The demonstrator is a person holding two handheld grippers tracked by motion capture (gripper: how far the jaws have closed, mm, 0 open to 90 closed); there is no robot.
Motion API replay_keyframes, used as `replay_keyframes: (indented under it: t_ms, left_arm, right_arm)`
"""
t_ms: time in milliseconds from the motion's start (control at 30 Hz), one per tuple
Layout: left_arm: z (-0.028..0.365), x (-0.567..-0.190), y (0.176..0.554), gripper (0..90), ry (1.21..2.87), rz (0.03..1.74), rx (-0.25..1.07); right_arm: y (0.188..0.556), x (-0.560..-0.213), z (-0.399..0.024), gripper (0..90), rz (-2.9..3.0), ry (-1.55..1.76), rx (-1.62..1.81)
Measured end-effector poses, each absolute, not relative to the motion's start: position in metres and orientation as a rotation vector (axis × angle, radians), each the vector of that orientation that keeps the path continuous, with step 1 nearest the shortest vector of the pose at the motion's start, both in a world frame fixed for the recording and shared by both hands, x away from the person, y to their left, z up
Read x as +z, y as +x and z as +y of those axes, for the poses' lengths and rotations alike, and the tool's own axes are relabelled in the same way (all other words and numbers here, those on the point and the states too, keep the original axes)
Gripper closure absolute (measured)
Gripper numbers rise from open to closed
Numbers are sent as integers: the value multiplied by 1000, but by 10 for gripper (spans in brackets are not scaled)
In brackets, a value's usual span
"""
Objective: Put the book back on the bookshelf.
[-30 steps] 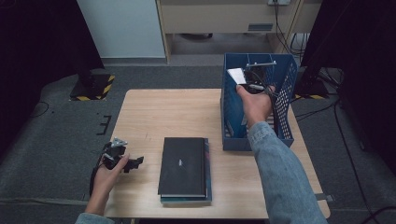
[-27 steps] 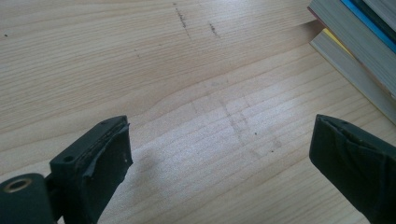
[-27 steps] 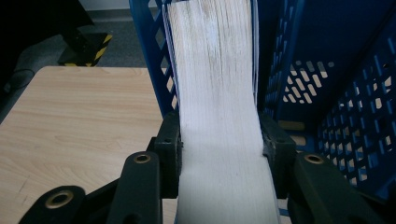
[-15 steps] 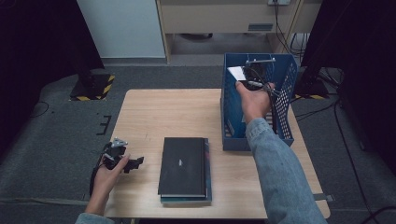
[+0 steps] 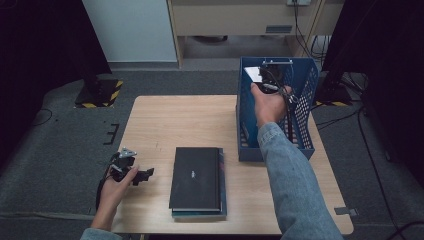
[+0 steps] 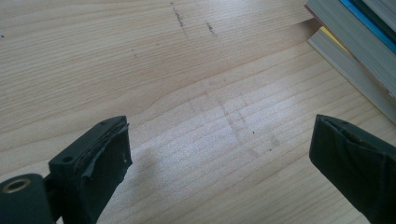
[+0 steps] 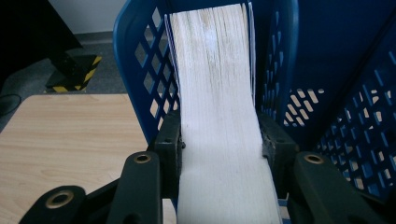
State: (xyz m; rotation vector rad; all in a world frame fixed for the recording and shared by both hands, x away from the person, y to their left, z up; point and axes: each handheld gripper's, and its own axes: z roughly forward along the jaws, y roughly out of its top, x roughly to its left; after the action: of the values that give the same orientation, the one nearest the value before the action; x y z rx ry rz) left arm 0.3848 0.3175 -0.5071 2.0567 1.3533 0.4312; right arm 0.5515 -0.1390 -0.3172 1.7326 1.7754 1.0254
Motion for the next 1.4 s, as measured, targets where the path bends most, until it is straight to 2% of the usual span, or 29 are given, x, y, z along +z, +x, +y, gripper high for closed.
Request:
replay_keyframes:
  t_ms: [533, 1167, 1400]
  left_arm:
    - [318, -507, 385, 50, 2054, 1360, 436]
    - [317, -507, 385, 50, 2063, 1355, 436]
    - [317, -507, 386, 50, 2065, 1357, 434]
  right_arm:
    - [558, -324, -134, 595, 1726, 1737, 996]
    - [548, -329, -129, 583, 1740, 1702, 1003]
    - [544, -328, -128, 538, 1807, 1668, 1034]
